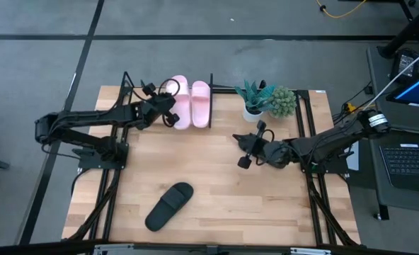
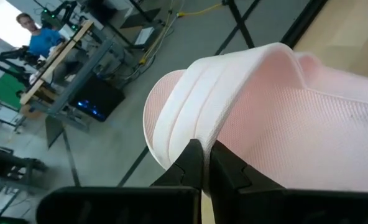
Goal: Pick and place slides into the shelf
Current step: Put the pink slide on the shelf
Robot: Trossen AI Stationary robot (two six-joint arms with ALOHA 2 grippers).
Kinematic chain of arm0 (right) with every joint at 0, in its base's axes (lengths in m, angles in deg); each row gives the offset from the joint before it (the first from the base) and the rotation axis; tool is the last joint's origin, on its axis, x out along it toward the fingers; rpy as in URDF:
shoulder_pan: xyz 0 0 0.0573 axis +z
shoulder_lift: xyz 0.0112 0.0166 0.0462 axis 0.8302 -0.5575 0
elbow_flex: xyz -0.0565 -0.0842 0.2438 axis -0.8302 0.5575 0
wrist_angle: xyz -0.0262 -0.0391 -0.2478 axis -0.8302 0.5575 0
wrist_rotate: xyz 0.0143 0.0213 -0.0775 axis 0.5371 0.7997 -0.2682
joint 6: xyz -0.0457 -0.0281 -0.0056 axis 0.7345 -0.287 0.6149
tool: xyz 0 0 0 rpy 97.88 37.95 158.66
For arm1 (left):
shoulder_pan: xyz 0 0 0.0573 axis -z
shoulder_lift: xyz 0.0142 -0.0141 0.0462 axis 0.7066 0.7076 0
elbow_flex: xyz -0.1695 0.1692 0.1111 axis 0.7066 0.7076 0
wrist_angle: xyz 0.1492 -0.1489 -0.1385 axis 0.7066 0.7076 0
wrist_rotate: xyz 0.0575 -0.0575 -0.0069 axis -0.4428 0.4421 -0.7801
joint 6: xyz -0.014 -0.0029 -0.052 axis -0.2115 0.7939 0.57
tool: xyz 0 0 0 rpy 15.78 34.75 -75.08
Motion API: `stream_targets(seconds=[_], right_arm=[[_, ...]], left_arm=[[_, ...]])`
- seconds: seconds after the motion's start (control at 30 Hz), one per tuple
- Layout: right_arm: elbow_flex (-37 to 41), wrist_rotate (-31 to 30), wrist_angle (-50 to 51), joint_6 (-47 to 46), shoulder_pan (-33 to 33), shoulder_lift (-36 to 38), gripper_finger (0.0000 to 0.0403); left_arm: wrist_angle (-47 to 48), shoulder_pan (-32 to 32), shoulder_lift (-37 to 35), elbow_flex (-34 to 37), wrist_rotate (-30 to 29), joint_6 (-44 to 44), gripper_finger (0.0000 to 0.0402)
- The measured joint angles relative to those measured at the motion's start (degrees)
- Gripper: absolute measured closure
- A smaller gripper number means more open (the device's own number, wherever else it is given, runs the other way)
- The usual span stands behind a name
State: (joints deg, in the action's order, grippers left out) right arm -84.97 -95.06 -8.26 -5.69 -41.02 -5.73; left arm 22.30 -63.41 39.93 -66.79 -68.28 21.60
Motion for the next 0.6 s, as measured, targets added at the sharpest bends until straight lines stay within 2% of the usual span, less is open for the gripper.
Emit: stream_targets(seconds=[0.17,0.33,0.6], right_arm=[[0.83,0.00,-2.40,-0.02,0.00,-0.02,0.0402],[0.86,0.00,-2.49,-0.25,0.00,-0.04,0.0401],[0.86,-0.02,-2.77,-0.57,0.00,-0.04,0.0401]], left_arm=[[-3.19,-3.69,0.00,2.57,4.35,-1.18,0.0400],[-4.48,-7.08,0.00,5.55,5.76,-1.53,0.0400],[-10.51,-9.99,0.55,8.65,11.00,-1.62,0.0400]])
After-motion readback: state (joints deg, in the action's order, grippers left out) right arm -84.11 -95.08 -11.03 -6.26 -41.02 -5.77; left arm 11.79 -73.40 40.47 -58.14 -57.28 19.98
